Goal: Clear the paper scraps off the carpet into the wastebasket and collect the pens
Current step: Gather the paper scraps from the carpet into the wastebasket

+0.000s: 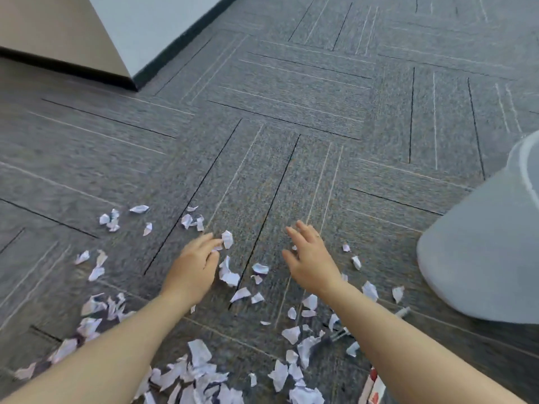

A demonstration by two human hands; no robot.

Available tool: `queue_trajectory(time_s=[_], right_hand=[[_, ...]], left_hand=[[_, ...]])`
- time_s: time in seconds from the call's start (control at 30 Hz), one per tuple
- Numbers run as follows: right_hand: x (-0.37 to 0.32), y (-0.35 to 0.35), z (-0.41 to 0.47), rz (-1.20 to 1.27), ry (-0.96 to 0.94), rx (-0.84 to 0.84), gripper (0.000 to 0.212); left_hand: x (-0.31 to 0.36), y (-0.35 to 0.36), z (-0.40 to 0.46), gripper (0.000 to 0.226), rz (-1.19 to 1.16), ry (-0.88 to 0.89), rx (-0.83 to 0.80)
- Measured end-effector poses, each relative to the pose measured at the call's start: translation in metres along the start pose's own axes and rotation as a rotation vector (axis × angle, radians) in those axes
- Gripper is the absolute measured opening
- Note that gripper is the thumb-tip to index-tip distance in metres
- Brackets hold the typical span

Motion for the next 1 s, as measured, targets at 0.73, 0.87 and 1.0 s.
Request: queue_trajectory(time_s=[0.73, 0.87, 1.0], right_hand=[[-0.151, 0.086, 0.002, -0.311, -0.716, -0.082, 0.061], [-0.173, 0.067, 0.064, -0.329, -0.473, 0.033, 0.062], [-0.204, 0.071, 0.124, -0.431, -0.434, -0.056, 0.068]], left_hand=[[-0.143, -0.128, 0.058, 0.062, 0.256, -0.256, 0.169], [-0.151, -0.125, 0.061, 0.058, 0.219, -0.217, 0.163], [-0.140, -0.120, 0.066, 0.055, 0.114, -0.091, 0.152]])
Point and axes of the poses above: each hand's wrist, its own z-axis towards the middle knuckle, its own y-axis out of the palm, x = y × z, the point moved 7 cm from there along z, towards the middle knuckle, and after that the axes turned 14 degrees about -z, right-handed, at the moved point
